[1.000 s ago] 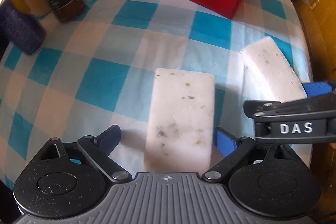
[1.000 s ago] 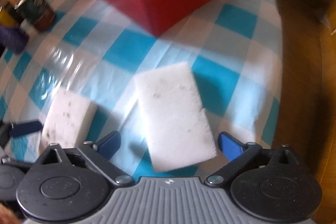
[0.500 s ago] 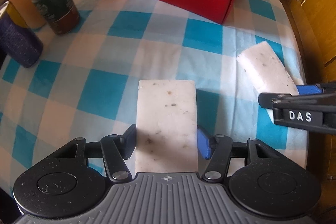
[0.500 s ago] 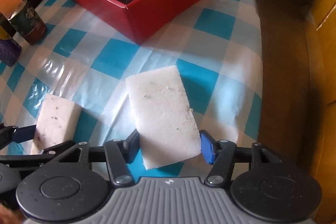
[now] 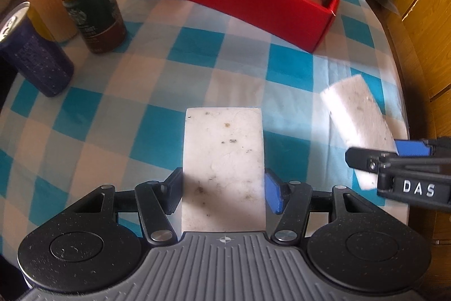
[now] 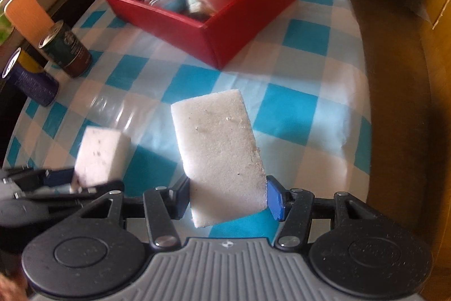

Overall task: Organize soft objects
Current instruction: 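Close the right gripper on the other white sponge while the left holds its sponge, then lift and carry both white sponges toward the red box with both grippers, then release the sponge into the red box with the left gripper while the right releases its sponge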

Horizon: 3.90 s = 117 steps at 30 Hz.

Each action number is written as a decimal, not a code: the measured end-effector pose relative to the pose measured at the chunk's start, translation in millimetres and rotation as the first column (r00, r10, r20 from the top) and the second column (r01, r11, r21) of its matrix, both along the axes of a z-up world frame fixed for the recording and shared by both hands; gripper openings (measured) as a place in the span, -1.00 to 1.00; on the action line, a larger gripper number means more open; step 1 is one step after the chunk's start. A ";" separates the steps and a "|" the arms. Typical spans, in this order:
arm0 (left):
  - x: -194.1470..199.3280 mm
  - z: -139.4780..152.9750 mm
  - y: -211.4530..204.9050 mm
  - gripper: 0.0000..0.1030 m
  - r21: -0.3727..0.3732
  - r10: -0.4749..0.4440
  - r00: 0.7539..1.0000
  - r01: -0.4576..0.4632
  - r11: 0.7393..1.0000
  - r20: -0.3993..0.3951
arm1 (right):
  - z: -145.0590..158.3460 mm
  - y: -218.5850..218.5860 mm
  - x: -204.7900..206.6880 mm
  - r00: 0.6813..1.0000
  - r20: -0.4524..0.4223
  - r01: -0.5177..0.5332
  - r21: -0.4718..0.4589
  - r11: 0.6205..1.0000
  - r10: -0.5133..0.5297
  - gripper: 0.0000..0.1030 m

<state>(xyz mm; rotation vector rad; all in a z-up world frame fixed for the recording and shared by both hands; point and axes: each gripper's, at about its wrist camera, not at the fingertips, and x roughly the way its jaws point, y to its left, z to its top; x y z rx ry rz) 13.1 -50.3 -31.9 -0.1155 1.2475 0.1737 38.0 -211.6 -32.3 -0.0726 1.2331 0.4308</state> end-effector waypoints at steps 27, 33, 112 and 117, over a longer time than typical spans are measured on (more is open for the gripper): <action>13.9 62.6 57.0 0.14 -0.138 -0.064 0.972 0.097 0.986 0.228 | 68.1 26.7 -21.1 0.988 0.147 0.029 0.092 0.995 -0.043 -0.36; 21.0 83.9 68.3 0.13 -0.110 -0.046 0.958 0.080 0.991 0.282 | 86.3 33.8 -19.8 0.980 0.194 0.025 0.097 0.995 -0.043 -0.36; 181.4 102.6 31.2 0.17 0.099 -0.176 0.898 0.149 0.984 0.403 | 105.8 48.2 120.6 0.877 0.373 0.228 0.234 0.945 -0.304 -0.26; 193.6 85.5 42.1 0.43 0.060 -0.136 0.920 0.122 0.991 0.367 | 83.9 49.7 140.6 0.887 0.343 0.243 0.225 0.944 -0.310 -0.21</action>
